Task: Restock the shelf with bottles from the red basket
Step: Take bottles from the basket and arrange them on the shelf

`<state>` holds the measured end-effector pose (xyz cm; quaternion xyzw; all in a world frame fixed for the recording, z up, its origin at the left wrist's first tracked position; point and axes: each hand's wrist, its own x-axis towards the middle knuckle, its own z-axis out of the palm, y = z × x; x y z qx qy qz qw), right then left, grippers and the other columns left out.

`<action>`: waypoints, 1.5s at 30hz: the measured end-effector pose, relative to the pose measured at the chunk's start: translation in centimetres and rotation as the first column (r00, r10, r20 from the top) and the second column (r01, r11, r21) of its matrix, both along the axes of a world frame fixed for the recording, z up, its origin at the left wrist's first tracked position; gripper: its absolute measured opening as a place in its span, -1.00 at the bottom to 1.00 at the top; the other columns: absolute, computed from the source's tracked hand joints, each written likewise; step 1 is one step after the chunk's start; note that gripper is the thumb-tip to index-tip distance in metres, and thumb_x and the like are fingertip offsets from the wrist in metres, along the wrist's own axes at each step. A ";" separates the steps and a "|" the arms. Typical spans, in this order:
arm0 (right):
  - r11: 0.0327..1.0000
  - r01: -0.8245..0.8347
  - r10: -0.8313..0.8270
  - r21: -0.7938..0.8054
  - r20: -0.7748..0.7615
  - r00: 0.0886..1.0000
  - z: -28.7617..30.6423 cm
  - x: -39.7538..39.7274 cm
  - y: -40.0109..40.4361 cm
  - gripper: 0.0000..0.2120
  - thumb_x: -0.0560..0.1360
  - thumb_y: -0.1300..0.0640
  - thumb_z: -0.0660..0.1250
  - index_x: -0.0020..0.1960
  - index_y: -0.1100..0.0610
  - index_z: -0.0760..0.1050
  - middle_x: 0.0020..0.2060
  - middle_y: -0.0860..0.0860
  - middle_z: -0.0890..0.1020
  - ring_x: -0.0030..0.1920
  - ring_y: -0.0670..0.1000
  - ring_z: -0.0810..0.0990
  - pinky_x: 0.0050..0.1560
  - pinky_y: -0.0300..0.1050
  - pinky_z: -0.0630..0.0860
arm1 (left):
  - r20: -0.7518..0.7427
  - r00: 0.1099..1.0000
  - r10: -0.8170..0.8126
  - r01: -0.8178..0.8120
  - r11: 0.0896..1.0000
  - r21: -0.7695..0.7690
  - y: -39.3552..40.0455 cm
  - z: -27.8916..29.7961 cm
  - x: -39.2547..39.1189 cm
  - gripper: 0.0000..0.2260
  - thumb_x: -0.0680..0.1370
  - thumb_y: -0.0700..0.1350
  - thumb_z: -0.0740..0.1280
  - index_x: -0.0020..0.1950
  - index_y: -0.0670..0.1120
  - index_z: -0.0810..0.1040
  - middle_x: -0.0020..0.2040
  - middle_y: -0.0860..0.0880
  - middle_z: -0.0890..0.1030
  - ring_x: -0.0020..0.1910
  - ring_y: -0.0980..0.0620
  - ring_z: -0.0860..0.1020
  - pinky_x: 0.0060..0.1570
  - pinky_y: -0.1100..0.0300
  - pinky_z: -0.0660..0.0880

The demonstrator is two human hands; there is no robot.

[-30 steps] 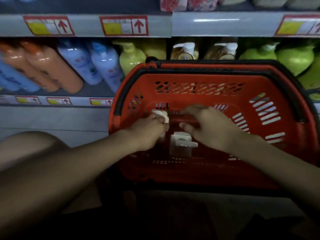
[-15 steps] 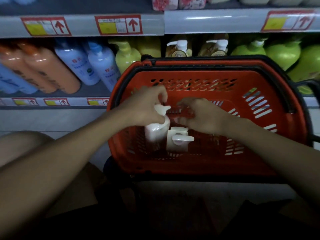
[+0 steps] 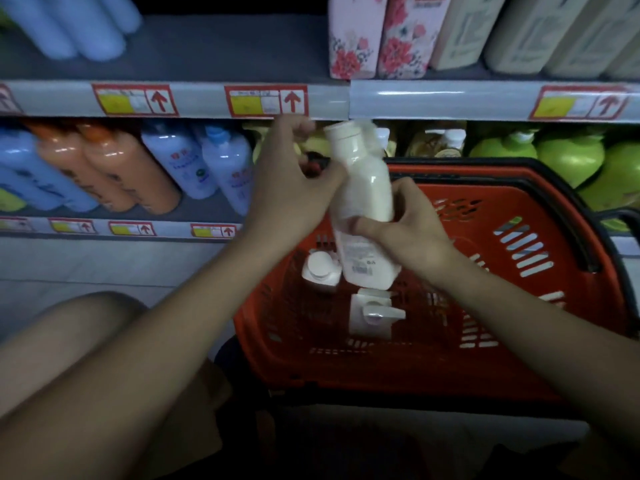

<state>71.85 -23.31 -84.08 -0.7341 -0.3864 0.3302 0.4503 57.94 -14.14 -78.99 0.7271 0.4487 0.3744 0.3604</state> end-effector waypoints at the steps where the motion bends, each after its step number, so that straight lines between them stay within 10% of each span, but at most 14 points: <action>1: 0.995 0.094 -0.096 0.032 0.065 0.993 0.2 -0.2 -0.1 -0.50 0.28 -0.01 0.66 0.00 0.06 0.40 -0.16 -0.07 0.60 -0.21 -0.15 0.58 -0.21 -0.17 0.52 | -0.033 0.999 0.032 -0.033 0.999 -0.040 -0.4 -0.5 0.2 -0.60 0.44 -0.08 0.53 0.20 -0.09 0.47 0.11 0.01 0.58 0.05 0.04 0.60 0.09 0.14 0.56; 6: 0.954 0.204 -0.288 0.220 0.472 0.833 1.4 -0.2 -1.8 -0.51 0.35 -0.20 0.48 -0.03 0.04 0.28 -0.19 -0.06 0.54 -0.25 -0.03 0.50 -0.39 -0.13 0.24 | 0.077 0.961 -0.264 0.269 0.847 -0.458 -4.4 -2.0 1.5 -0.52 0.36 0.12 0.55 0.21 -0.02 0.58 0.11 0.09 0.69 0.13 0.20 0.63 0.23 0.10 0.54; 14: 0.981 0.012 -0.154 0.192 0.749 0.644 2.1 -1.6 -3.2 -0.68 0.40 -0.11 0.30 -0.03 0.01 0.23 -0.13 -0.05 0.39 -0.11 0.03 0.39 -0.39 -0.26 0.03 | 0.229 0.969 -0.089 0.211 0.781 -0.588 -5.5 -1.8 1.7 -0.58 0.27 0.10 0.53 0.06 -0.03 0.66 -0.01 0.04 0.75 0.02 0.08 0.71 0.18 -0.08 0.61; 19: 0.978 -0.199 0.043 0.063 0.873 0.486 2.4 -2.4 -2.5 -0.58 0.40 -0.12 0.46 0.08 0.11 0.42 -0.02 0.03 0.46 0.00 0.08 0.49 -0.38 -0.17 0.32 | 0.359 0.928 0.097 0.190 0.706 -0.682 -4.4 -2.4 1.1 -0.77 0.36 -0.09 0.49 0.00 -0.09 0.73 -0.10 -0.05 0.77 -0.10 0.02 0.75 -0.22 0.14 0.65; 24: 0.974 -0.147 0.062 0.175 0.419 0.906 3.7 -0.8 -1.4 -0.57 0.42 -0.03 0.57 0.08 0.14 0.42 -0.08 0.04 0.49 -0.16 0.03 0.50 -0.20 -0.05 0.49 | 0.415 0.909 0.041 0.307 0.607 -0.733 -0.9 -1.2 0.6 -0.74 0.32 -0.10 0.48 0.00 -0.05 0.75 0.03 -0.11 0.75 -0.01 -0.06 0.72 -0.07 0.10 0.61; 27: 0.998 -0.017 0.008 0.066 0.137 0.991 4.7 -0.1 -1.2 -0.44 0.32 -0.14 0.64 0.12 0.05 0.44 -0.05 0.01 0.60 -0.09 -0.04 0.64 -0.13 -0.06 0.63 | 0.577 0.813 0.078 0.464 0.511 -0.723 -0.1 -0.6 0.4 -0.71 0.41 -0.09 0.37 0.09 -0.05 0.72 0.13 -0.13 0.72 0.11 -0.12 0.68 0.16 -0.04 0.61; 34: 0.984 -0.091 0.122 0.151 -0.206 0.971 5.9 -0.4 -1.7 -0.61 0.41 0.07 0.61 0.21 0.06 0.64 0.04 0.02 0.76 0.05 0.05 0.75 0.07 0.16 0.70 | 0.712 0.702 -0.023 0.646 0.443 -0.622 -0.7 1.2 -0.1 -0.63 0.50 -0.24 0.19 0.28 -0.13 0.56 0.17 -0.18 0.63 0.19 -0.16 0.57 0.40 -0.20 0.40; 45: 0.864 -0.003 0.183 0.503 -0.310 0.933 16.8 -4.6 -0.7 -0.64 0.50 0.21 0.48 0.27 0.22 0.58 0.14 0.15 0.73 0.17 0.16 0.71 0.22 0.18 0.62 | 0.707 0.675 -0.211 0.492 0.843 -0.218 -0.7 11.6 -4.3 -0.61 0.54 -0.16 0.41 0.36 -0.17 0.50 0.24 -0.18 0.66 0.22 -0.10 0.63 0.18 0.09 0.58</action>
